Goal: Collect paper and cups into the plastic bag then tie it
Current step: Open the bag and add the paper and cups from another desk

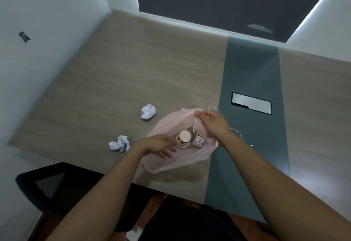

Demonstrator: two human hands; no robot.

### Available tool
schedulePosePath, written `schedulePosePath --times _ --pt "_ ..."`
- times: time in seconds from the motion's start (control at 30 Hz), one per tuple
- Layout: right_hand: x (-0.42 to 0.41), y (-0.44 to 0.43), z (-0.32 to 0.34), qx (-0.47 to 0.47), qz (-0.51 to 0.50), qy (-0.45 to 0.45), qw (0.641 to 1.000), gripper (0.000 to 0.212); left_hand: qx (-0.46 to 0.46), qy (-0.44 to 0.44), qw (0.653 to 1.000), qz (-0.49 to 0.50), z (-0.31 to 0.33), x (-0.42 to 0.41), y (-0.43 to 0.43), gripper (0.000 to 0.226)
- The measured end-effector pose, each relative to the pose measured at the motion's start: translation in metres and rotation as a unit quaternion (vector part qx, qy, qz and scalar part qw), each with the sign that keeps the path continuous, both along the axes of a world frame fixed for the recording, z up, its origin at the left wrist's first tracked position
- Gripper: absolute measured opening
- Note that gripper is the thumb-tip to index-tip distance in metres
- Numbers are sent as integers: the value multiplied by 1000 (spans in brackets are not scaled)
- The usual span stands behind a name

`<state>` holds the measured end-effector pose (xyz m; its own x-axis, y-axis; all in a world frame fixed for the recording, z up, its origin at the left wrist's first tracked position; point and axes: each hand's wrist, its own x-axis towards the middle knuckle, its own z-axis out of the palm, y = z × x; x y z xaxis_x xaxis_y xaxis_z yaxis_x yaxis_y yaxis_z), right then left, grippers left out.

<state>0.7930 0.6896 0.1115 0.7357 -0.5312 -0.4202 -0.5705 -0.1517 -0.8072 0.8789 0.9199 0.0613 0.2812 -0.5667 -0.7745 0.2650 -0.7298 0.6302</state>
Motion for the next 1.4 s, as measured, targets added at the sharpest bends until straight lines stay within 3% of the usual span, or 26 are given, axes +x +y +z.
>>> schedulePosePath --times 0.1,0.17,0.23,0.3,0.37,0.47,0.53,0.7,0.83,0.93,1.03,1.17,1.27,1.4 --pt "3 1 1 5 -2 -4 1000 27 -50 55 997 28 23 26 23 43" --pt "4 0 0 9 -1 -8 1000 26 -69 32 991 112 25 43 40 37" --pt "5 0 -1 9 2 -9 1000 25 -44 -77 966 242 9 59 57 31" --pt "7 0 -1 6 3 -9 1000 24 39 -226 922 312 -20 74 75 25" --pt "8 0 -2 4 7 -10 1000 24 147 -325 887 292 -54 80 94 27" --pt "10 3 -4 -7 15 -1 1000 25 253 -307 892 215 -103 71 115 73" --pt "10 3 -7 -8 14 2 1000 25 271 -311 894 173 -125 62 122 86" --pt "11 3 -13 3 14 0 1000 24 254 -349 895 115 -164 41 138 71" --pt "10 2 -15 8 14 4 1000 25 229 -376 887 137 -169 34 145 42" --pt "11 3 -13 8 16 4 1000 25 194 -377 887 181 -166 41 147 37" --pt "13 4 -13 14 12 7 1000 24 84 -282 898 327 -139 54 138 34" --pt "16 6 -10 16 5 7 1000 25 -128 -48 872 469 -79 73 116 36" --pt "19 10 -6 21 3 7 1000 27 -228 86 851 466 -33 76 101 42" --pt "24 15 -1 27 -4 1 1000 28 -287 179 867 366 -1 69 83 50"
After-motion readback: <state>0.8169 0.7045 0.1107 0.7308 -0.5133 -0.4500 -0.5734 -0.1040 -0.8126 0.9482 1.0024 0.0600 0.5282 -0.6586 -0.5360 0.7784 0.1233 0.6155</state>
